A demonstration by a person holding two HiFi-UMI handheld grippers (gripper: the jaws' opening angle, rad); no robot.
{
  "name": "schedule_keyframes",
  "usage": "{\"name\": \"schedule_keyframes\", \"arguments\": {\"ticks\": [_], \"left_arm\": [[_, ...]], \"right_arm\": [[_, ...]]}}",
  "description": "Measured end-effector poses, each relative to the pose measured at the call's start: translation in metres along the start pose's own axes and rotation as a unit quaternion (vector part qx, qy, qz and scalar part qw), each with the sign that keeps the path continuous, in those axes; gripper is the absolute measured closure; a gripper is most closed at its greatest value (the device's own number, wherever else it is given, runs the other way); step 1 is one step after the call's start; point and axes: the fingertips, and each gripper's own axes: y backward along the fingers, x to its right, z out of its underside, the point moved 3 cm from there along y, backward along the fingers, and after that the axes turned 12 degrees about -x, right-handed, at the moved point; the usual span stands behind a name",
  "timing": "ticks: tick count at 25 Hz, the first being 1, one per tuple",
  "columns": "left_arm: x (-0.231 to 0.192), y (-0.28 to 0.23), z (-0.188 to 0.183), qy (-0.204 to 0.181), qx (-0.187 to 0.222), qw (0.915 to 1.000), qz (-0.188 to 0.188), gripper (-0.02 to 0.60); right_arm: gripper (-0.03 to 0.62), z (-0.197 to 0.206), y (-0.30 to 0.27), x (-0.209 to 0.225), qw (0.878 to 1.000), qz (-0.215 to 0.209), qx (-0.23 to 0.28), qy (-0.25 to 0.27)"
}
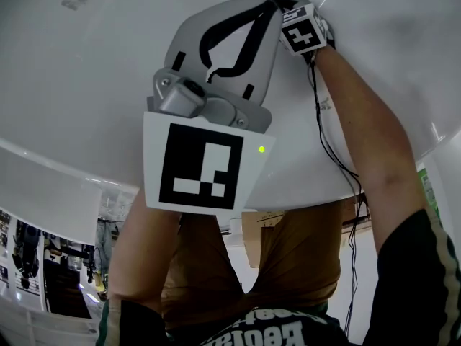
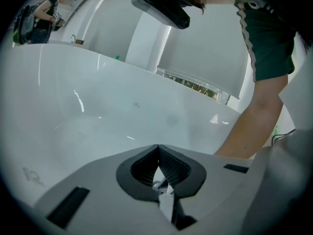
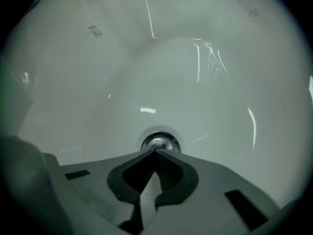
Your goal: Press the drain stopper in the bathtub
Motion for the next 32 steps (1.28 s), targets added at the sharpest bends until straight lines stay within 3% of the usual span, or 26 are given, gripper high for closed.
{"name": "schedule_keyframes", "arguments": {"ticks": [4, 14, 22, 27, 32], "left_arm": [[0.002, -0.001, 0.006, 0.010, -0.012, 0.9999, 0.000, 0.572], [0.001, 0.008, 0.021, 0.002, -0.063, 0.9979, 0.010, 0.572], [0.029, 0.038, -0.021, -0.002, -0.058, 0.9981, 0.020, 0.572], [0.052, 0.071, -0.048, -0.027, -0.048, 0.9975, 0.045, 0.572], [0.061, 0.101, -0.069, -0.048, -0.042, 0.9969, 0.045, 0.572]], "right_arm": [[0.580, 0.000, 0.014, -0.007, 0.999, -0.016, -0.001, 0.034], [0.580, -0.019, 0.075, -0.004, 0.999, -0.030, 0.042, 0.016], [0.580, -0.036, 0.170, -0.007, 0.996, -0.023, 0.085, 0.024], [0.580, -0.034, 0.230, -0.020, 0.993, -0.022, 0.114, 0.013], [0.580, -0.035, 0.299, -0.033, 0.987, -0.006, 0.160, 0.010]]}}
